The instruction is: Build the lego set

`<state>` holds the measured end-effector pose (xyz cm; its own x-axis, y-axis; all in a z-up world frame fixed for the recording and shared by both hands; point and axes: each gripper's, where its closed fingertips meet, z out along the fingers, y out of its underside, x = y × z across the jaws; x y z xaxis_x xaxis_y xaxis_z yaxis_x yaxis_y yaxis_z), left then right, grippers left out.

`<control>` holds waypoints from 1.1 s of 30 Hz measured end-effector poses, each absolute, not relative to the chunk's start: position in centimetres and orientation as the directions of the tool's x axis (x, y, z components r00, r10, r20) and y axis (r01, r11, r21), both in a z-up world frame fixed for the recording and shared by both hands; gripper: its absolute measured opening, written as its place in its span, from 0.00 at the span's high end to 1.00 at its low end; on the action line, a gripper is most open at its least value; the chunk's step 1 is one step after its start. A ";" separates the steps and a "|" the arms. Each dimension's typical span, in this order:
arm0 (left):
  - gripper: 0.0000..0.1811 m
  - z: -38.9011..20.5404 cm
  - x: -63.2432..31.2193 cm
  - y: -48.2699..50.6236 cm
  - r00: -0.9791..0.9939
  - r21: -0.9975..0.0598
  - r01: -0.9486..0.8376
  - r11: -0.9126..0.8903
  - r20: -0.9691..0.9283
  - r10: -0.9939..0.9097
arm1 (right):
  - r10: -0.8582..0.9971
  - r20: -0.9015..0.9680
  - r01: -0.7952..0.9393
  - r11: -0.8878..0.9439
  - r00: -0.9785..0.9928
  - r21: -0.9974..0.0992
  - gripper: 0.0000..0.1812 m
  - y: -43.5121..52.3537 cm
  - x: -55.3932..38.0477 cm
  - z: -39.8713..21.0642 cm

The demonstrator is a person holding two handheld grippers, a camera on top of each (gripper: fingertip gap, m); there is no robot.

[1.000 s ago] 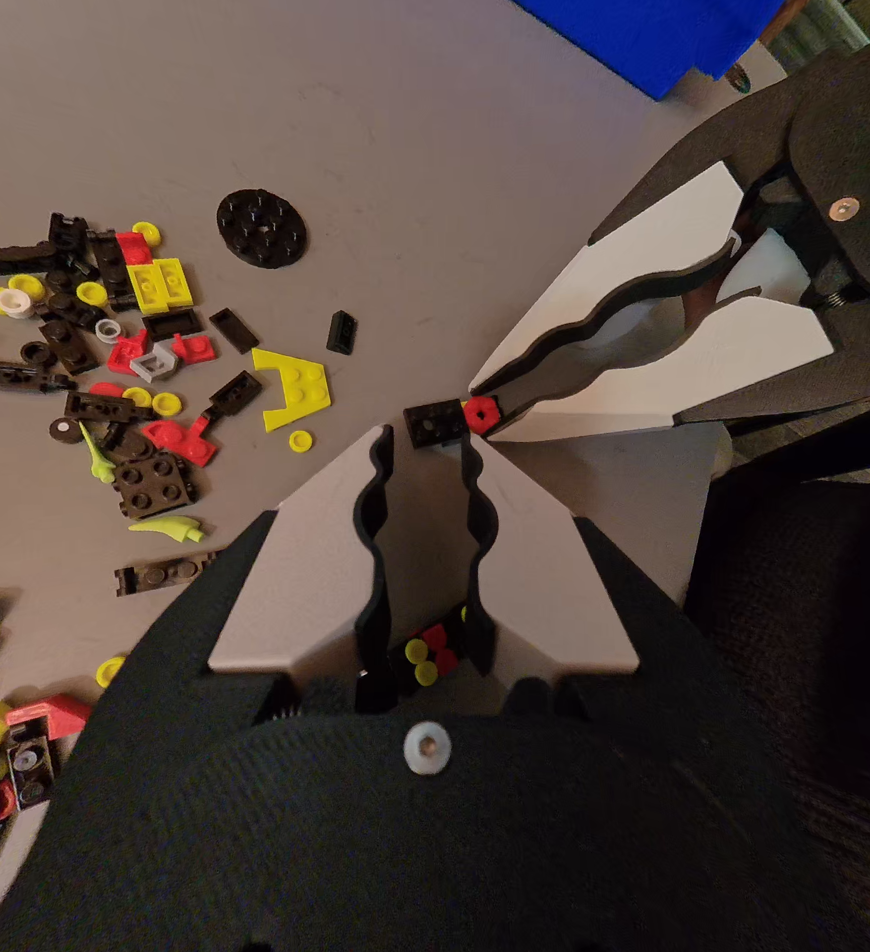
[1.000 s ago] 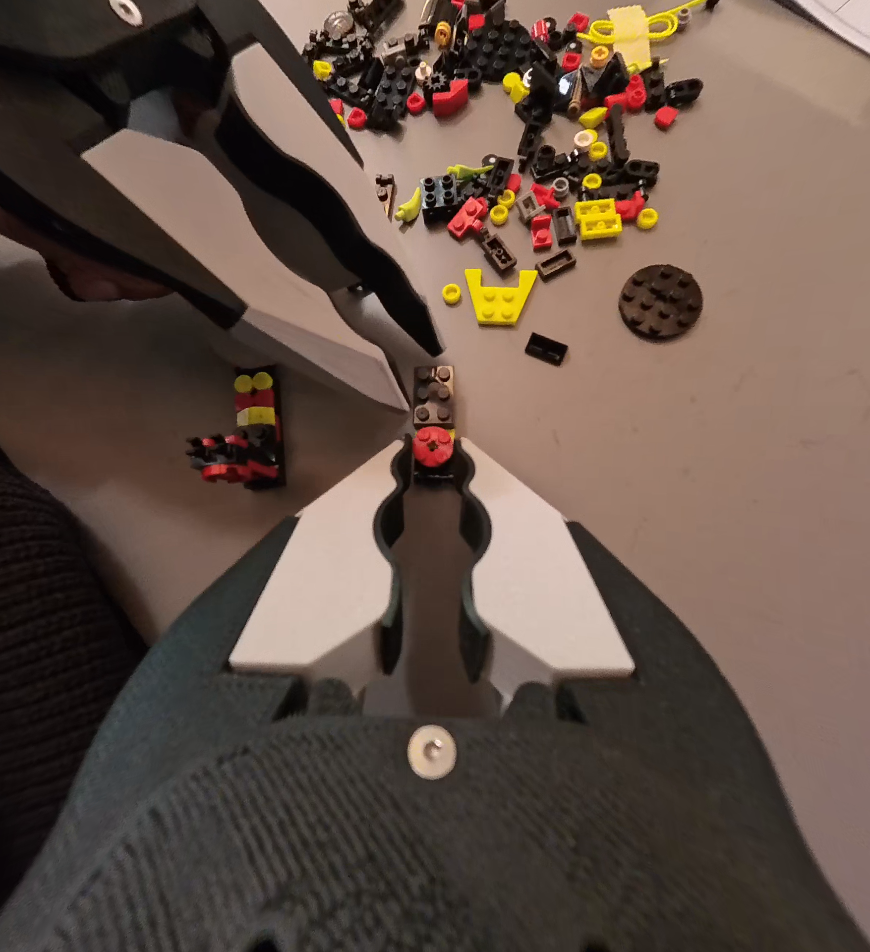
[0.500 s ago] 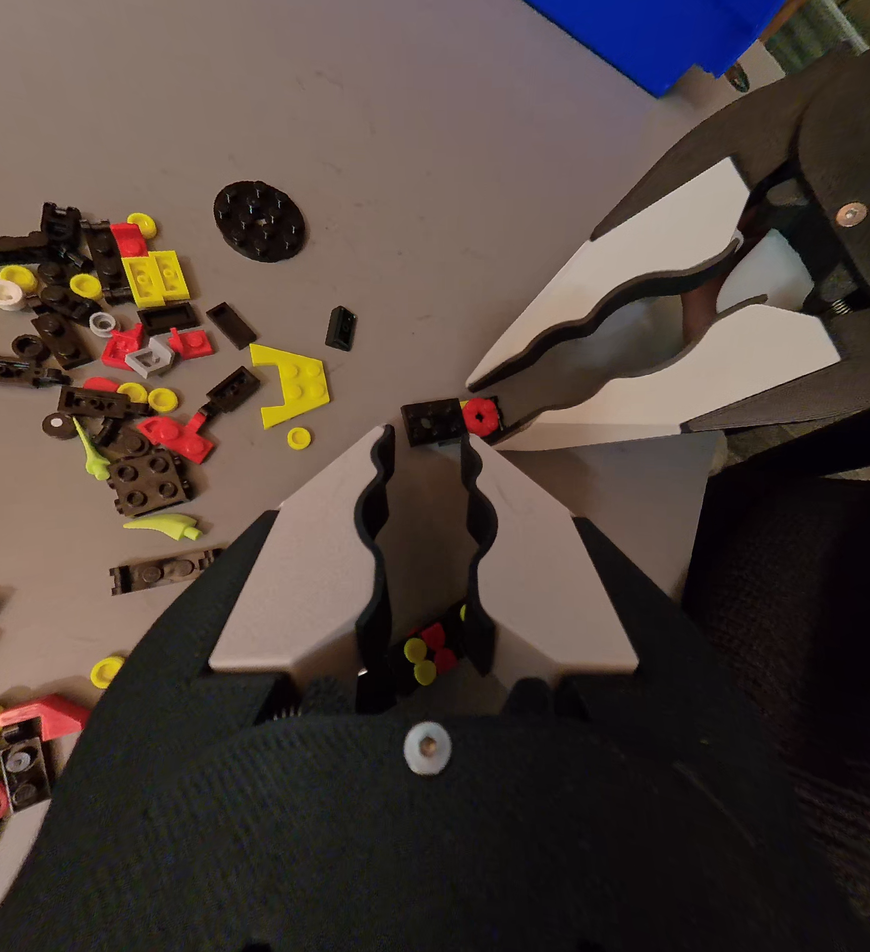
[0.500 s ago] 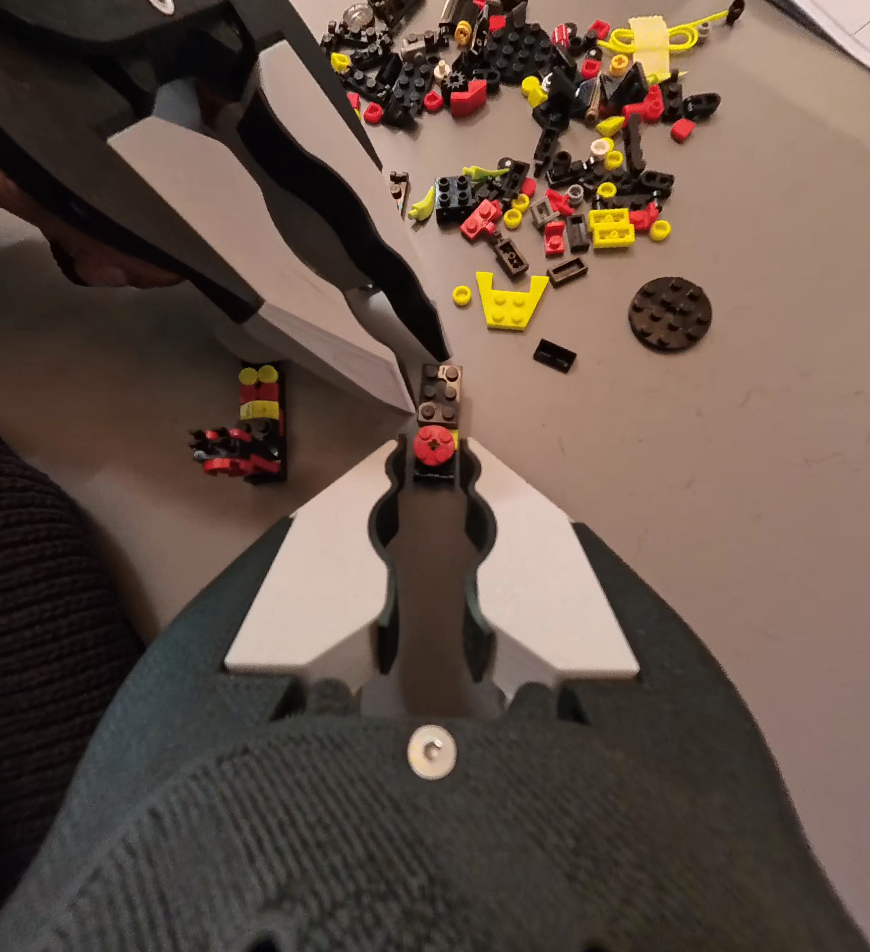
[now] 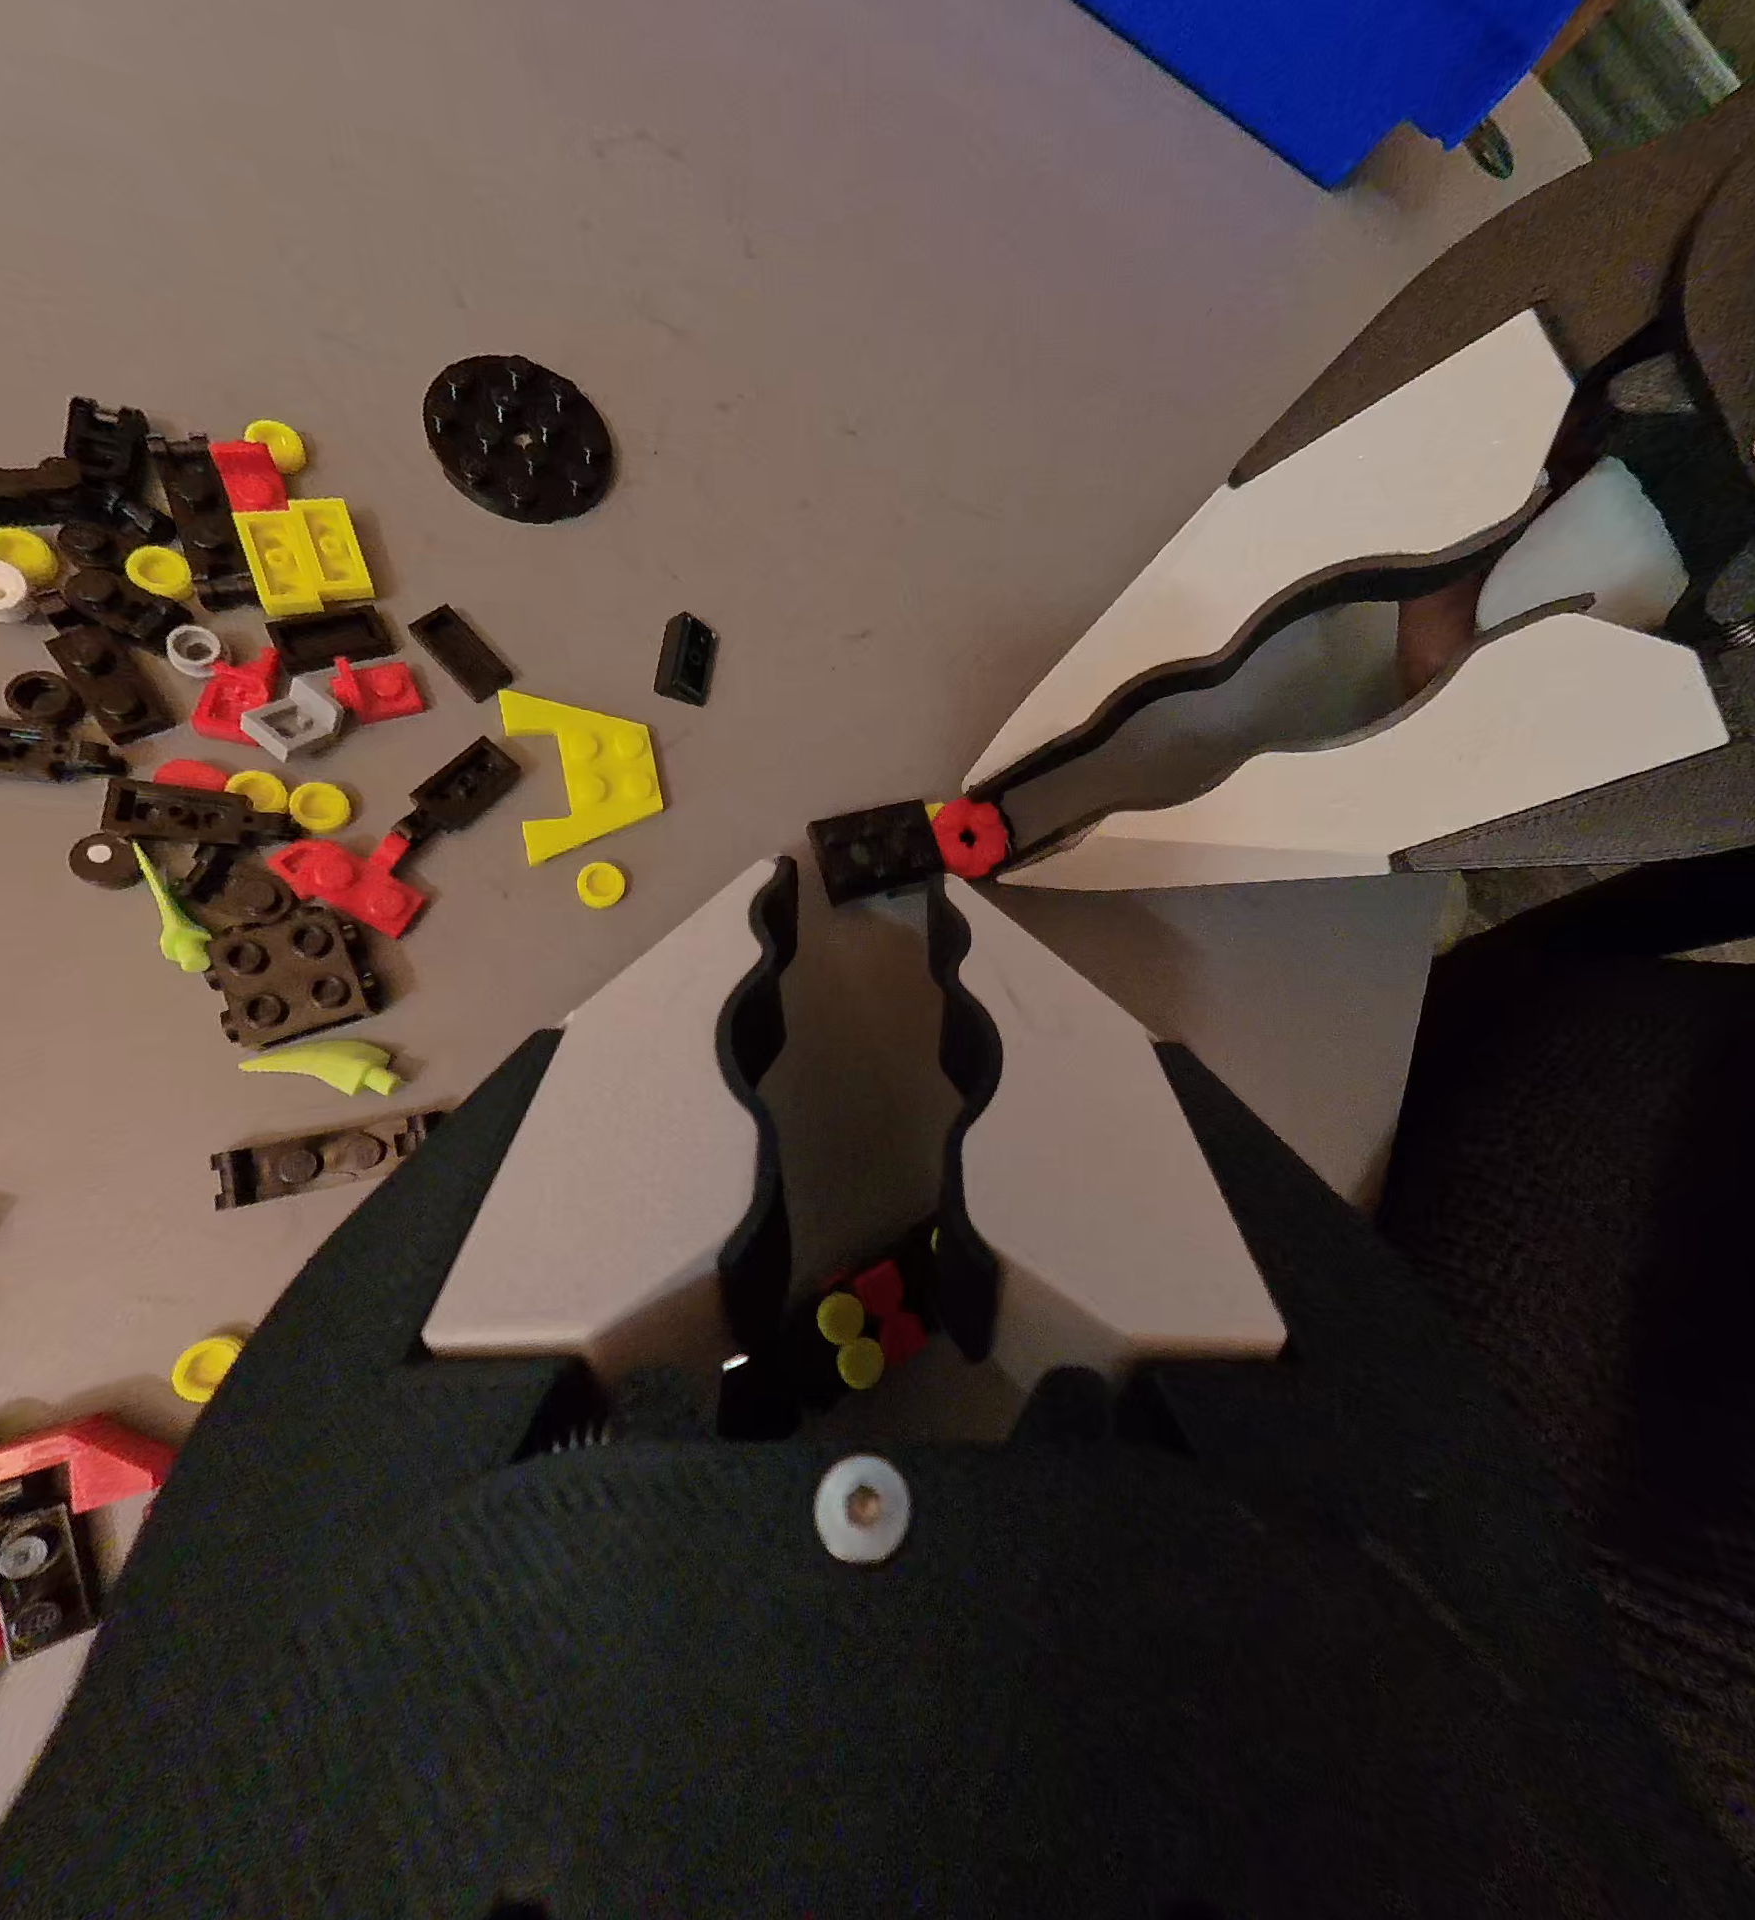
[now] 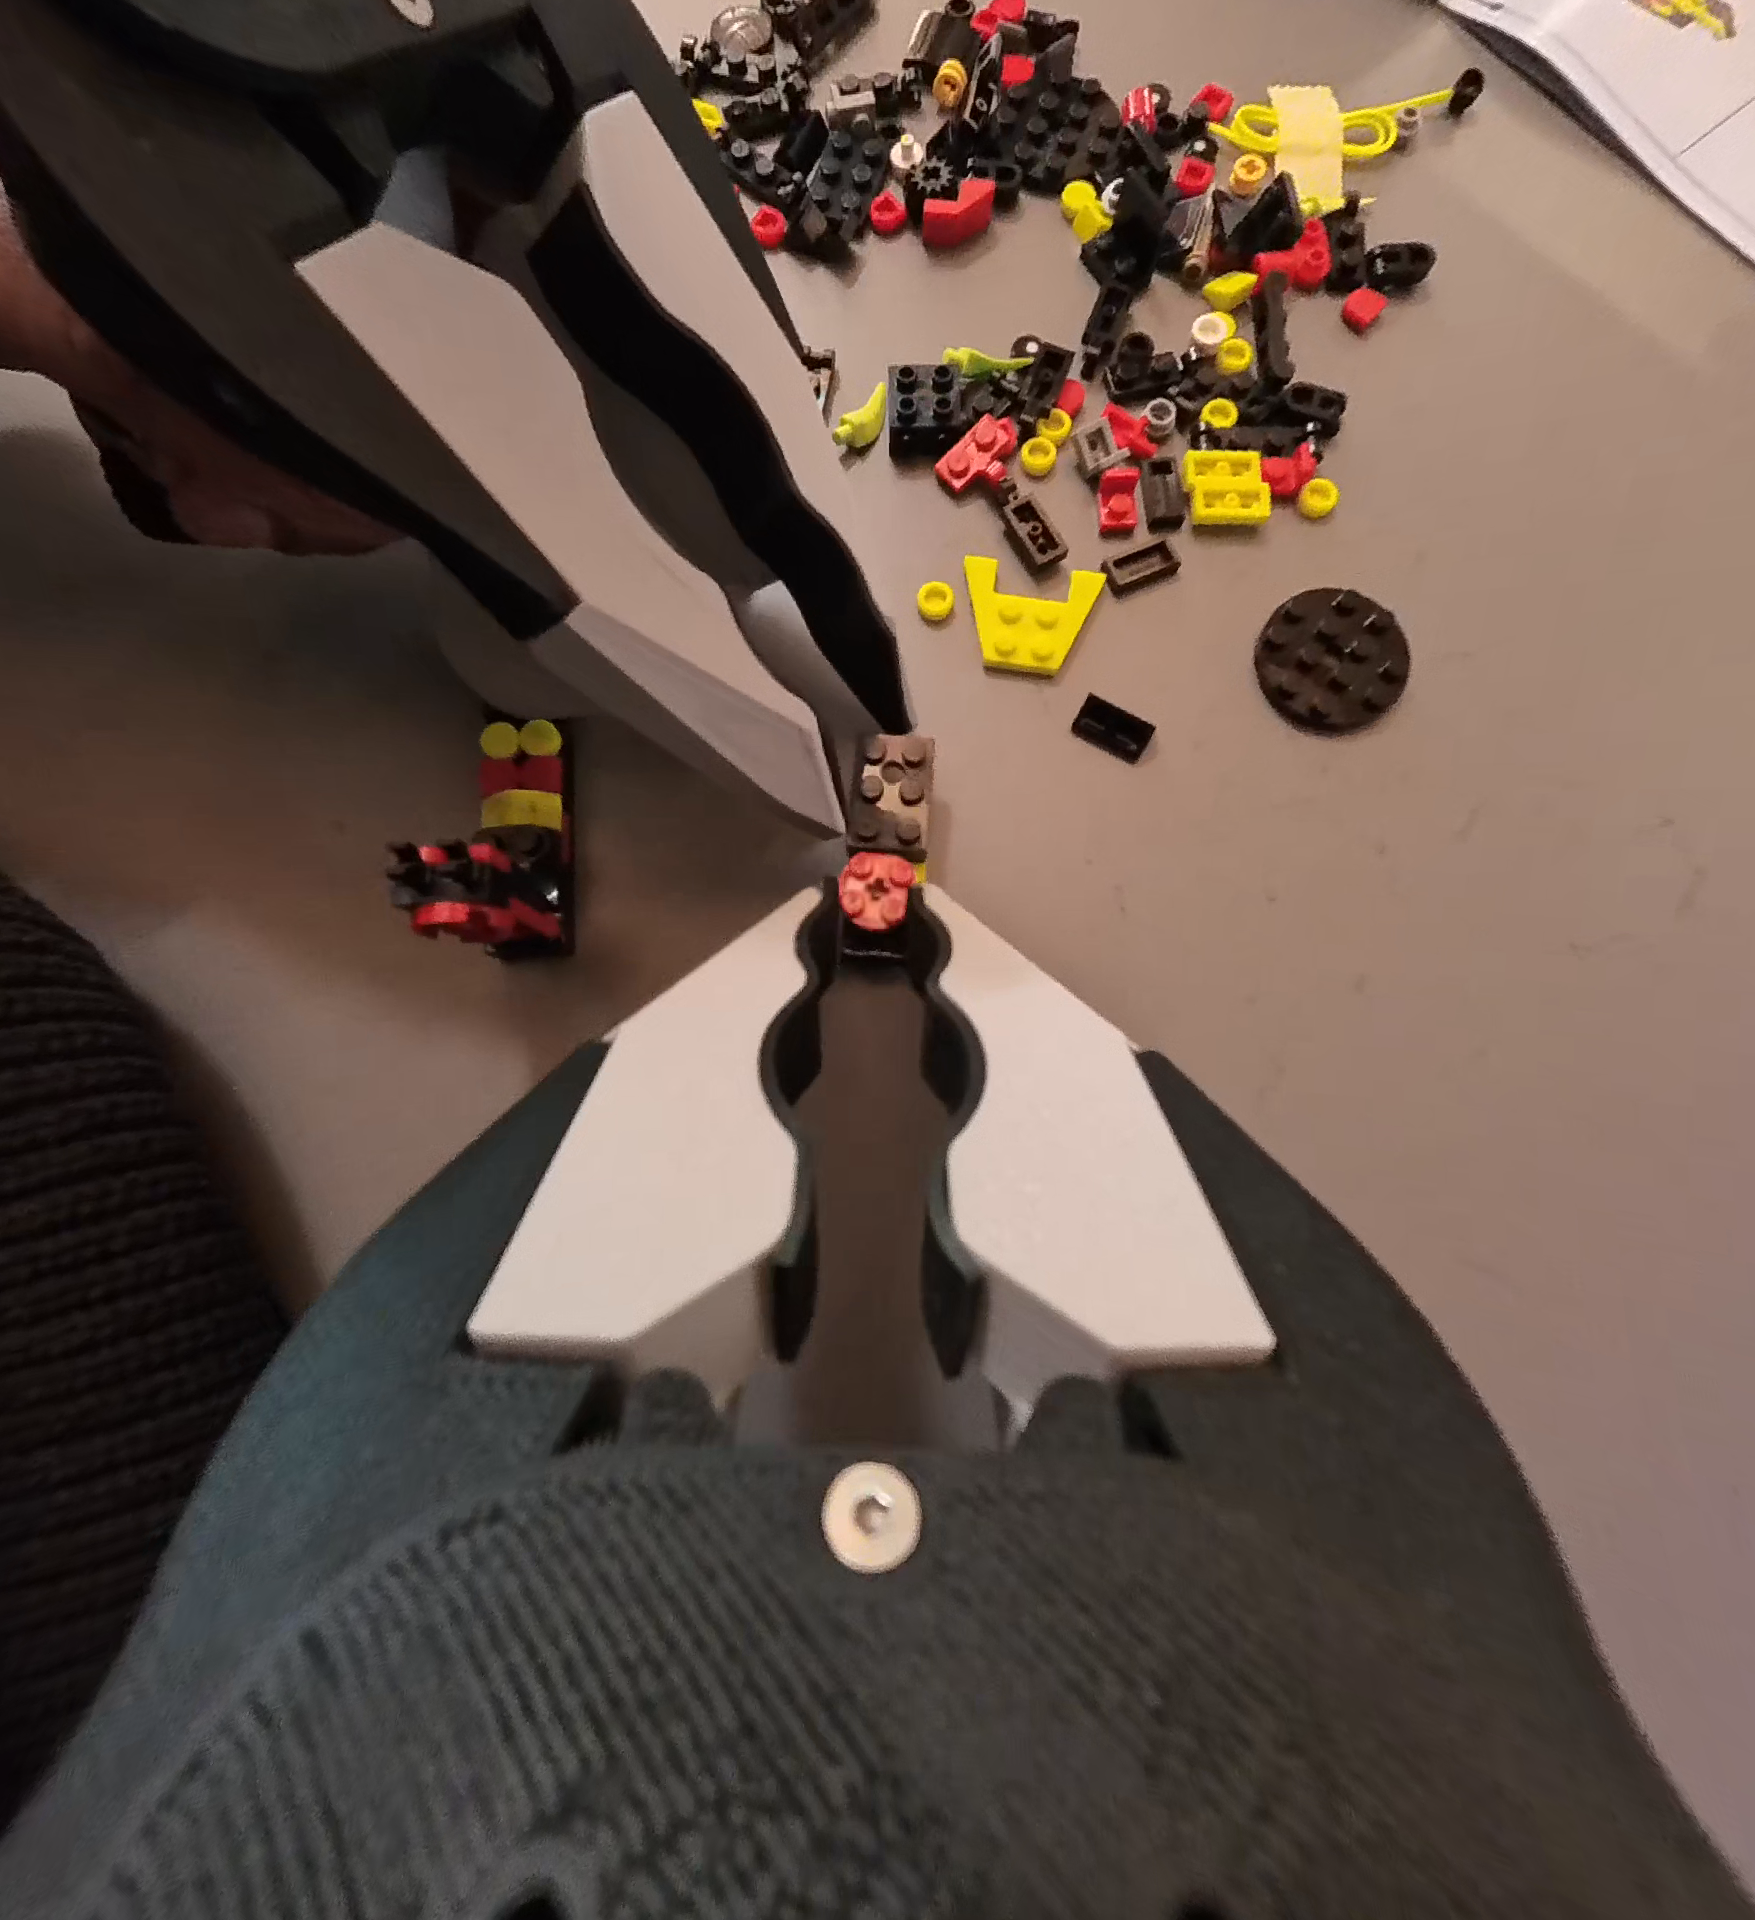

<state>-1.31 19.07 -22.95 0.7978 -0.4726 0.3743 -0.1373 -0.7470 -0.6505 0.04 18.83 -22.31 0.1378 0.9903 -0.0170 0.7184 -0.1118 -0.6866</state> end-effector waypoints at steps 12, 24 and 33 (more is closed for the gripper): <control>0.87 -23.0 -1.3 19.0 0.796 -0.648 -0.140 -0.749 0.377 -0.474 | 0.992 -0.017 0.716 -0.100 0.122 -0.691 0.94 18.8 0.1 -22.3; 0.89 -23.2 -1.3 19.0 0.795 -0.643 -0.142 -0.753 0.379 -0.474 | 0.998 0.002 0.722 -0.042 0.060 -0.690 0.94 18.8 0.2 -22.2; 0.90 -23.3 -1.2 19.0 0.793 -0.640 -0.145 -0.755 0.381 -0.475 | 0.998 -0.062 0.705 -0.047 0.004 -0.708 0.94 18.7 0.1 -21.9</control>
